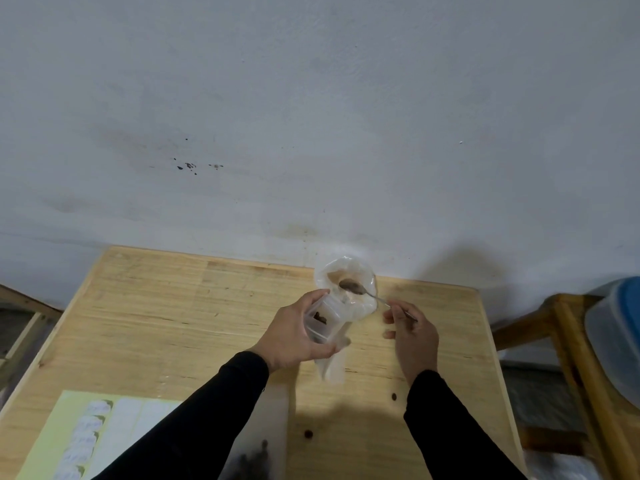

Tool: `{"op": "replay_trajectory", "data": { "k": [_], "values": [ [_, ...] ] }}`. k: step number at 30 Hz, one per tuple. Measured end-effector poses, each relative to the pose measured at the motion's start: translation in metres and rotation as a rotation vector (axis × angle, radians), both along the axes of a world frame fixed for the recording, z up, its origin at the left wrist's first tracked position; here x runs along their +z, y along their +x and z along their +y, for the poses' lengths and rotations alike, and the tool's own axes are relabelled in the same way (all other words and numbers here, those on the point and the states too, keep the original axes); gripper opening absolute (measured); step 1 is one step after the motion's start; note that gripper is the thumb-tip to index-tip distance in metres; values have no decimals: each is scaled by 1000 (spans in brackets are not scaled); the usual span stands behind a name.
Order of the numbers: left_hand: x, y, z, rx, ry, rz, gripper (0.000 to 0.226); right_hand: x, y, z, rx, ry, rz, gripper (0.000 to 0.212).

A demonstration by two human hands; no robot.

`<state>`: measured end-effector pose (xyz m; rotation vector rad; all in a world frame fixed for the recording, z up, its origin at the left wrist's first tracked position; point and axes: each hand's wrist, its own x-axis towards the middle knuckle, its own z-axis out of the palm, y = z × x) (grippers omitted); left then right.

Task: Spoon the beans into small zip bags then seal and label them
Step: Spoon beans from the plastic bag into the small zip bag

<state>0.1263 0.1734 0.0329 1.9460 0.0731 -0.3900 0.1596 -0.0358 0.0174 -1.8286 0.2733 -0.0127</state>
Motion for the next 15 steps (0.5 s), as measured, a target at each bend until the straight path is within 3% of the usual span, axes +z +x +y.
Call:
{"op": "replay_trajectory", "data": {
  "k": [8, 15],
  "values": [
    [-5, 10, -4, 49, -33, -52, 93, -6, 6, -5, -55, 259, 217, 20],
    [-6, 14, -4, 49, -45, -69, 90, -4, 3, -1, -59, 325, 303, 20]
  ]
}}
